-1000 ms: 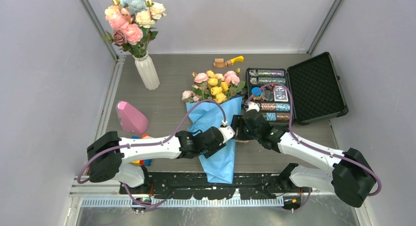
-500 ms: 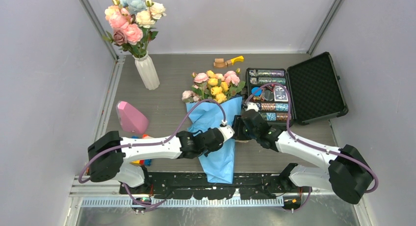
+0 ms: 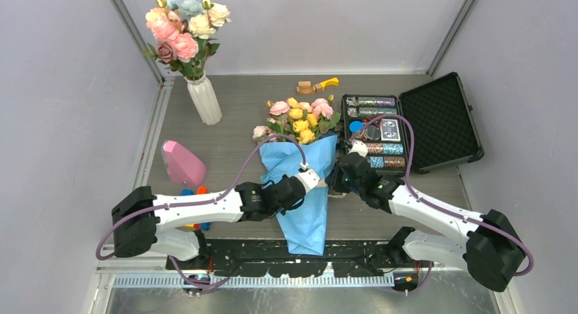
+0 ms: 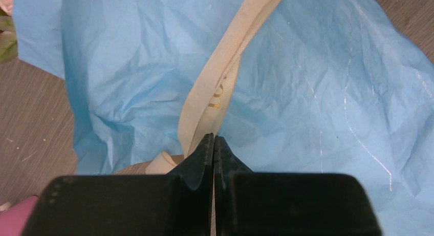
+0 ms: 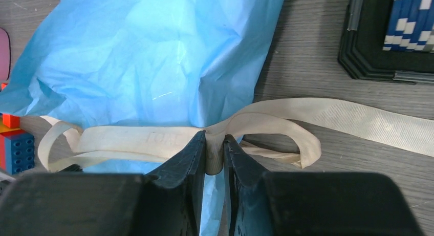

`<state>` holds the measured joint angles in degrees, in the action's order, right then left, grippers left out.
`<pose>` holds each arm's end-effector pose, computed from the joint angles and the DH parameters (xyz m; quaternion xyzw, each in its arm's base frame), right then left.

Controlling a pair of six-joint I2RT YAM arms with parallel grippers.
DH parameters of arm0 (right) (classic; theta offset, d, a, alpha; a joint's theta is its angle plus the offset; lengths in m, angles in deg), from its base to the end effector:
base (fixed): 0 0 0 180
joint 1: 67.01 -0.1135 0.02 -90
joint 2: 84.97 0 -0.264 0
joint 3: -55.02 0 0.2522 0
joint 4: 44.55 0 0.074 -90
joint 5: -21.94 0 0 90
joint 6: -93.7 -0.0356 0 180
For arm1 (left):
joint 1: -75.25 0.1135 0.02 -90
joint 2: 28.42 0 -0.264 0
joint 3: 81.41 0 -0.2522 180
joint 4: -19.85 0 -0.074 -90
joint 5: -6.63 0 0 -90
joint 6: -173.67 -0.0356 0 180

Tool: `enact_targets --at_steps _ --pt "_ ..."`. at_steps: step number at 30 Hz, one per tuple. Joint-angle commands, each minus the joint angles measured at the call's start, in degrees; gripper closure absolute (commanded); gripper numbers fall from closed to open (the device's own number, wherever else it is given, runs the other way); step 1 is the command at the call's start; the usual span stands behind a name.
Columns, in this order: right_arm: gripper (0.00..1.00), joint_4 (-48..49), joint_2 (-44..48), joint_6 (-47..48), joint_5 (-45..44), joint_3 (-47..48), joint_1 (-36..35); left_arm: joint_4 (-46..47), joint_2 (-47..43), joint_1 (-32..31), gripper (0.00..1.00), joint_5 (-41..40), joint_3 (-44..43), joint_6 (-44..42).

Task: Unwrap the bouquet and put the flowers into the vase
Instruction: Untie the ribbon from the wrapping paper.

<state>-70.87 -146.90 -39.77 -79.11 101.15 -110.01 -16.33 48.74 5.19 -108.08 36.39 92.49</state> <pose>0.1650 0.1445 0.2047 0.0428 0.9096 0.2126 0.3545 0.1067 -0.2503 0.2230 0.4080 0.8290 -0.0506 0.3791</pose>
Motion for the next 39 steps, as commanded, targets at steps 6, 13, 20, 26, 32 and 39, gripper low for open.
enact_targets --at_steps 6,13,20,26,32,39 --pt "0.80 -2.81 2.42 -2.55 -6.68 0.50 -0.15 -3.82 -4.82 4.10 1.00 -3.74 -0.13 4.20" --pt "1.00 -4.22 3.92 -3.03 -9.61 -0.21 -0.01 -4.50 -9.15 10.46 1.00 1.68 1.64 6.44" --pt "1.00 -5.80 5.38 -4.06 -14.00 -1.50 2.04 -2.60 -13.82 20.67 1.00 7.25 5.51 9.91" --pt "1.00 -5.72 7.22 -6.14 -14.43 -4.57 6.00 -1.42 -17.98 29.25 1.00 10.07 9.95 16.76" --pt "1.00 -3.11 8.49 -9.16 -12.38 -9.84 10.77 0.05 -23.25 38.33 1.00 11.81 16.96 24.26" --pt "1.00 -1.45 9.80 -12.15 -12.20 -13.14 13.72 0.44 -28.80 49.90 1.00 16.72 23.32 28.61"
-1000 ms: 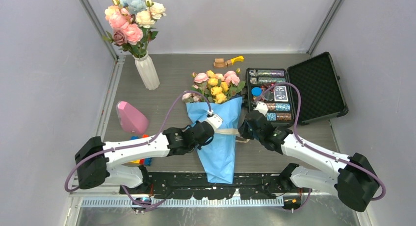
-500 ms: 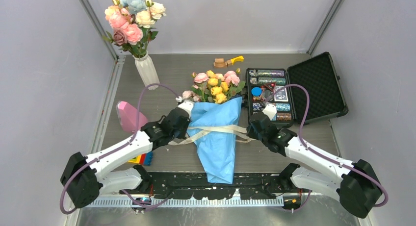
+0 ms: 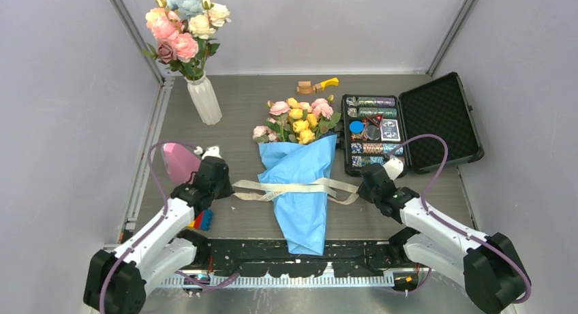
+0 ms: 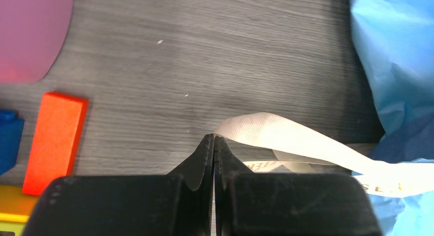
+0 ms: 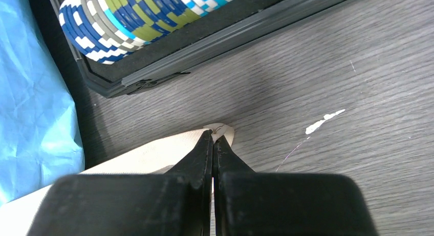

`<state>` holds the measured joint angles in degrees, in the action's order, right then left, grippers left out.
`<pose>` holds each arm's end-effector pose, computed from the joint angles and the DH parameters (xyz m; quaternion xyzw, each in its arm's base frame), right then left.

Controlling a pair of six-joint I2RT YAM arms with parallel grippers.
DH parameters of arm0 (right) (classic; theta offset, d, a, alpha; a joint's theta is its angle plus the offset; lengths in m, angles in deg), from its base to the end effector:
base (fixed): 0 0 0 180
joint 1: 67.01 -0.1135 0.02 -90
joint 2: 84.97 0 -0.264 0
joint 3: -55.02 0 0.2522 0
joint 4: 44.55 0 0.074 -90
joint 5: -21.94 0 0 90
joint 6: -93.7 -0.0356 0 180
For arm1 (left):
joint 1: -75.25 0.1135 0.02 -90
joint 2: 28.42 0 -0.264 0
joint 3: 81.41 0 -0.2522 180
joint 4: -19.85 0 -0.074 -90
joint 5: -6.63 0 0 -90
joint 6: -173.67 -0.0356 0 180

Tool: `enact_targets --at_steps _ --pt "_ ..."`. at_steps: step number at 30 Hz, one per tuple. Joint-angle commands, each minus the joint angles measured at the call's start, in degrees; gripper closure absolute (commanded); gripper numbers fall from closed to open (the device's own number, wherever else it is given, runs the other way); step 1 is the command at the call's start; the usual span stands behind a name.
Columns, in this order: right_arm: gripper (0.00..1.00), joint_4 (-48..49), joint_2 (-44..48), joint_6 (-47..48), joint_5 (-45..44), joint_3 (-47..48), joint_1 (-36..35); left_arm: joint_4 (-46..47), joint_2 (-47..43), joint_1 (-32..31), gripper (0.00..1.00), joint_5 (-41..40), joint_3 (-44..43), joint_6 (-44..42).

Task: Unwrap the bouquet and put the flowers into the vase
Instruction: Untie the ribbon from the wrapping paper.

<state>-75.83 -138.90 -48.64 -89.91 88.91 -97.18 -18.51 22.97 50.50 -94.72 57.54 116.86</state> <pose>0.1522 0.0732 0.1569 0.2397 0.8971 0.0800 0.3624 0.1621 -0.0670 0.1927 -0.1033 0.9261 -0.0890 0.3518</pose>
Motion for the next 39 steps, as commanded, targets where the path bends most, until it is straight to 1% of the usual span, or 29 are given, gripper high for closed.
enact_targets --at_steps 1,6,8,9,10,11,12,13,14,15,17,18,20,23,25,28,29,32,33,36,39 --pt "1.00 3.49 2.23 -3.75 -1.51 -1.34 0.99 2.63 -3.74 5.89 1.00 3.96 2.76 4.56" --pt "0.98 3.37 4.88 -4.88 -1.92 -2.55 1.57 2.17 -6.69 10.13 1.00 7.56 4.35 5.04" --pt "0.93 3.26 6.13 -4.91 -1.67 -2.78 1.75 0.98 -7.42 10.50 1.00 7.68 3.79 4.49" --pt "0.87 2.77 6.56 -4.78 -1.56 -2.69 1.78 0.10 -7.85 10.51 1.00 7.62 3.26 4.24" --pt "0.83 2.41 7.46 -4.61 -1.32 -2.53 1.78 -1.17 -8.31 10.51 0.93 7.32 2.53 4.06" --pt "0.74 1.52 7.93 -4.22 -1.25 -2.21 1.78 -2.43 -8.73 10.51 0.80 6.91 1.57 3.66" --pt "0.69 1.00 8.97 -3.68 -1.04 -1.98 1.78 -3.75 -9.35 10.51 0.67 6.61 0.54 2.78" --pt "0.60 -0.21 9.52 -3.36 -0.98 -1.54 1.78 -5.03 -9.91 10.51 0.54 6.27 -0.57 1.65" --pt "0.57 -0.97 10.71 -2.92 -0.91 -1.00 1.78 -6.79 -10.85 10.51 0.42 5.74 -2.31 0.76" --pt "0.50 -2.51 11.36 -2.58 -0.83 -0.67 1.78 -8.00 -11.56 10.48 0.38 5.43 -3.66 -0.18" --pt "0.42 -4.83 13.46 -1.54 -0.28 0.51 1.78 -9.48 -13.05 10.39 0.36 6.14 -5.79 -1.60" --pt "0.38 -5.98 14.99 -0.68 -0.03 1.23 1.78 -9.51 -13.76 10.07 0.35 7.22 -6.53 -1.78" --pt "0.34 -6.74 17.12 0.98 1.48 2.25 1.78 -8.70 -14.52 8.85 0.35 10.06 -7.58 -2.37" --pt "0.30 -6.93 18.65 3.73 5.19 3.98 1.79 -6.87 -12.94 4.23 0.33 13.00 -9.23 -3.94" --pt "0.29 -6.32 17.75 6.12 8.27 5.49 1.79 -5.45 -9.63 -0.95 0.32 12.83 -10.50 -5.05" --pt "0.29 -4.47 14.36 10.17 13.25 8.20 1.79 -1.06 -3.34 -11.56 0.31 9.35 -11.75 -7.13" --pt "0.29 -3.80 12.05 11.58 16.44 8.59 1.79 0.66 -1.20 -15.15 0.31 8.31 -12.26 -8.08" --pt "0.29 0.72 7.20 12.69 24.37 9.61 1.66 8.30 6.00 -23.96 0.29 7.49 -13.89 -11.77" --pt "0.29 1.65 4.81 12.72 25.44 9.66 1.55 10.64 8.29 -27.11 0.28 7.35 -14.40 -13.33" --pt "0.29 5.85 0.69 12.50 27.95 9.80 0.45 14.54 15.06 -32.87 0.27 5.86 -16.94 -18.51" --pt "0.29 9.18 -3.72 11.95 28.32 10.16 -0.96 16.51 21.26 -36.83 0.26 3.79 -19.83 -22.98"
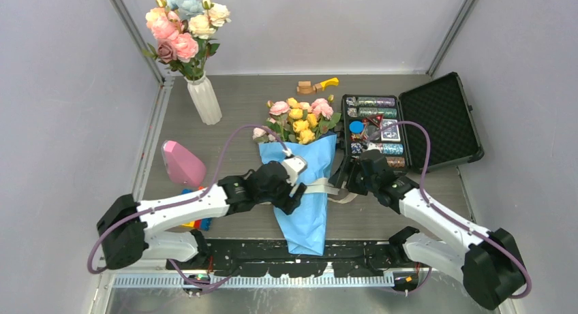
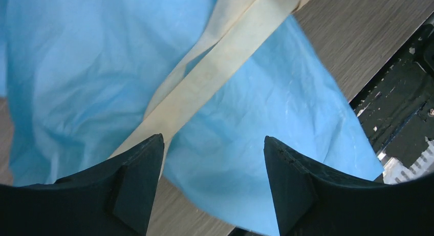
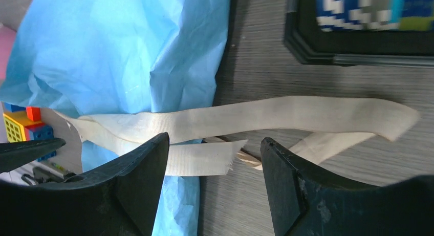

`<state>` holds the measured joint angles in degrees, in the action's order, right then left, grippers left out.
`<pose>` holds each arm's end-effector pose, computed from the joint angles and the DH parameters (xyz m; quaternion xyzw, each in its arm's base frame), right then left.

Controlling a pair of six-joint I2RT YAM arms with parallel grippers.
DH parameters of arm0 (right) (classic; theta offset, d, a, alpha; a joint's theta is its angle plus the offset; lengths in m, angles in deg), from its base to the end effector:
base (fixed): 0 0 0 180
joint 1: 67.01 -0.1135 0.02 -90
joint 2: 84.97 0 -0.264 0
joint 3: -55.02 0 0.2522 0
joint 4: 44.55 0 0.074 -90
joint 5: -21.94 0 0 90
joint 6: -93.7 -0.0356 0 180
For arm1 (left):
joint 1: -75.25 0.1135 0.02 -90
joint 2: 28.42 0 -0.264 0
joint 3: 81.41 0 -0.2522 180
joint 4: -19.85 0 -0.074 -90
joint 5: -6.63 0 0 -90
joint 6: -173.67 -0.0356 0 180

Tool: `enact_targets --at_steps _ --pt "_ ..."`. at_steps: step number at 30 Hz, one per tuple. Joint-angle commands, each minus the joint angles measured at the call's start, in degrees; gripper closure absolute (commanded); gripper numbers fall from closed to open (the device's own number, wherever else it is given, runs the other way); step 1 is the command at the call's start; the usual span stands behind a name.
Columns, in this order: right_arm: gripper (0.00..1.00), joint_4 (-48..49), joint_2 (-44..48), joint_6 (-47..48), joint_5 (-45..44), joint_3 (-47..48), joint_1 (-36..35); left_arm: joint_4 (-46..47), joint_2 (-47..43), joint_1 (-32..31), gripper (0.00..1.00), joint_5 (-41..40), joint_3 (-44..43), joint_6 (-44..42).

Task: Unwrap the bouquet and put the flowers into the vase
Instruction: Untie the ribbon from the wrapping paper.

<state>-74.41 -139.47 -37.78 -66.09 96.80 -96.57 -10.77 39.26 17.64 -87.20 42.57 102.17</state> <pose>0.1676 0.0965 0.1988 0.0882 0.9112 0.2464 0.3181 0.1347 -0.2079 0.2331 0.2932 0.8658 -0.2251 0.3372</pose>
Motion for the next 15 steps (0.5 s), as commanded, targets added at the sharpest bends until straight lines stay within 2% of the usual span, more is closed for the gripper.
enact_targets --at_steps 1,5,12,15 --pt "0.29 8.28 -4.43 0.98 4.25 2.42 -2.50 9.18 6.72 -4.89 0.26 -4.25 -5.71 -9.57" --pt "0.29 10.32 -7.05 0.61 2.83 3.34 -5.20 10.18 11.92 -7.11 0.25 -7.70 -8.07 -12.46" --pt "0.28 11.57 -10.45 0.88 1.64 5.21 -7.01 12.36 15.06 -8.14 0.24 -11.26 -8.35 -15.86" --pt "0.32 11.73 -11.90 0.95 1.45 5.58 -7.15 12.11 16.50 -8.07 0.25 -11.90 -8.46 -16.17"
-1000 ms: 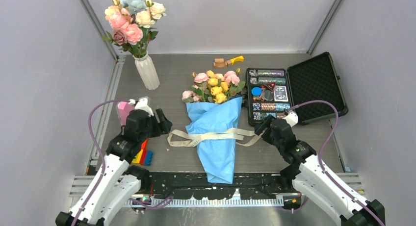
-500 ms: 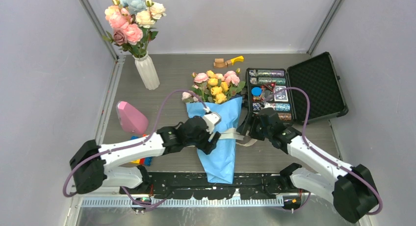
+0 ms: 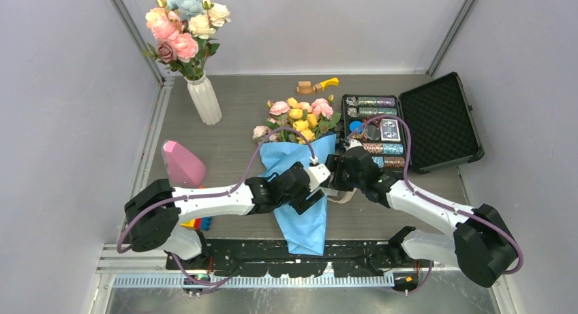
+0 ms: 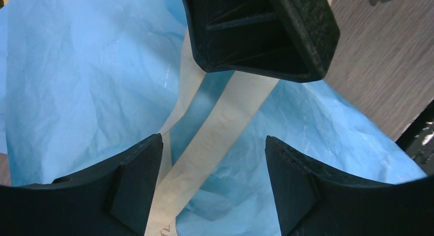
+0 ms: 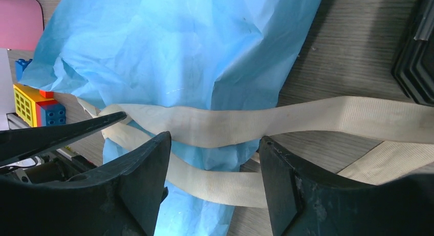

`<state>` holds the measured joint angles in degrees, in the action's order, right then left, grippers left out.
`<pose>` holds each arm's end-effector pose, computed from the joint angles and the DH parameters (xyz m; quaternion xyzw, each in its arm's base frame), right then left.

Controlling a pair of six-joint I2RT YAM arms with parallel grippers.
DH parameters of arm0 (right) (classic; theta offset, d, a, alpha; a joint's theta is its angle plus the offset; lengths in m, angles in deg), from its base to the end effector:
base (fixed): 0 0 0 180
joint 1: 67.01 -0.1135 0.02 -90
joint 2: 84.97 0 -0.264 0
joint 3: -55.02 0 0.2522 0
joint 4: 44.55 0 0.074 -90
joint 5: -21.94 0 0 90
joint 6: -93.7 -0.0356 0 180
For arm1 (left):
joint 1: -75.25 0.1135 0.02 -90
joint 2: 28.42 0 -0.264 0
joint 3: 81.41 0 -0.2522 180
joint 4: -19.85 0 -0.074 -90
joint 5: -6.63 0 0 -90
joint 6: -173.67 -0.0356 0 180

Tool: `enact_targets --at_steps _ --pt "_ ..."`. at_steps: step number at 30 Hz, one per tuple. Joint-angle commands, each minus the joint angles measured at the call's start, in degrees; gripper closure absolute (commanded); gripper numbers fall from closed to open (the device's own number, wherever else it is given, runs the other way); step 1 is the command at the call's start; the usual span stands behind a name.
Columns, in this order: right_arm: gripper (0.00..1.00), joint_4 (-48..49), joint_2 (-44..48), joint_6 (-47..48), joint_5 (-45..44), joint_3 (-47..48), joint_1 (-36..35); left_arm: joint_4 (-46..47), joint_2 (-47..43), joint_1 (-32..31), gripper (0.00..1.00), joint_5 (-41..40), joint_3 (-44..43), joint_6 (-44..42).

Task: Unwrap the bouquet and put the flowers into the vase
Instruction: Untie the ribbon from the wrapping paper.

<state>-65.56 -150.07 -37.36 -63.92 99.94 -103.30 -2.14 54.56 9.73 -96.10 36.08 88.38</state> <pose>0.1822 0.1370 0.1938 0.0230 0.9099 0.2837 0.3018 0.1332 -0.2736 0.2139 0.4218 0.8071 -0.1474 0.3860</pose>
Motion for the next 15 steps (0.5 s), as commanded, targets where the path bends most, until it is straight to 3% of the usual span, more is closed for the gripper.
enact_targets --at_steps 1,7,15 --pt "0.33 2.88 -1.64 0.54 -0.85 2.49 -0.50 3.47 1.60 -0.21 0.26 -3.36 -1.96 -2.41" --pt "0.45 1.51 -1.04 0.16 -2.98 2.38 -0.62 3.94 3.93 -0.16 0.37 -7.59 -2.12 -2.07" --pt "0.49 -0.52 1.52 0.01 -6.60 1.66 -0.60 6.38 5.29 -0.18 0.34 -10.76 -2.11 -3.47"
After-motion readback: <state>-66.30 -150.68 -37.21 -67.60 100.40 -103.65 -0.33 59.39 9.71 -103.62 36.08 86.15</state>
